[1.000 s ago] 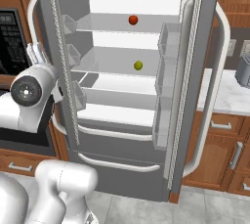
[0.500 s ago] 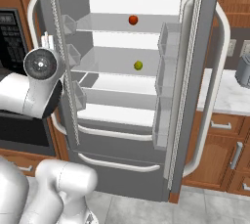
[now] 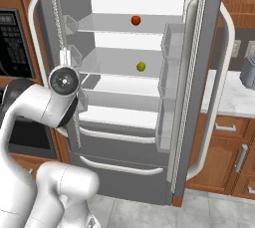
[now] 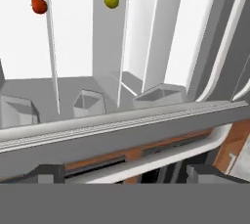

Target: Retrieve the apple and pear from the fridge and place them into the bowl on the dining table.

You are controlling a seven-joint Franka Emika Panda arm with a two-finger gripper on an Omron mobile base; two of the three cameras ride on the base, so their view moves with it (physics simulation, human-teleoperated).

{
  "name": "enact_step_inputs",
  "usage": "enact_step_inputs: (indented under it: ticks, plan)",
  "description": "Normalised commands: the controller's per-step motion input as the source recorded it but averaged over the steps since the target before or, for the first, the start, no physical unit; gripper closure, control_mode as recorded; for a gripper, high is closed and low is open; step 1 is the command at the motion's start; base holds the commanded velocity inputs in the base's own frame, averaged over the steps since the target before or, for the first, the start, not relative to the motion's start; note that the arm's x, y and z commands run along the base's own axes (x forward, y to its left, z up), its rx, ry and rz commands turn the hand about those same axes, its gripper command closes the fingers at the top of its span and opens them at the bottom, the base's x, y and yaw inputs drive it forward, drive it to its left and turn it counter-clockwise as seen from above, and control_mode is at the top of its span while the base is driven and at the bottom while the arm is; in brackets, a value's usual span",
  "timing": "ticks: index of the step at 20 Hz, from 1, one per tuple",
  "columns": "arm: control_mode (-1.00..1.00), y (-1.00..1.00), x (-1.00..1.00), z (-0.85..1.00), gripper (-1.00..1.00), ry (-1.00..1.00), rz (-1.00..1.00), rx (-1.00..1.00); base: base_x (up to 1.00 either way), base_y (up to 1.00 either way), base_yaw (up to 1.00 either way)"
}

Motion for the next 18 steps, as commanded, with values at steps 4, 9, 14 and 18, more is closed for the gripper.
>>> enact_step_inputs:
  ticks: [4,9,14,18]
  plan:
    - [-1.00,-0.10,0.74,-0.05,-1.00,0.02,0.00,0.18,0.00,0.00,0.00]
    - [-1.00,0.00,0.95,-0.14,-1.00,0.20,0.05,0.11,0.00,0.00,0.00]
    - [-1.00,0.00,0.79,-0.03,-1.00,0.19,0.10,0.07,0.00,0.00,0.00]
    - [-1.00,0.17,0.31,-0.27,-1.00,0.00,0.19,0.02,0.00,0.00,0.00]
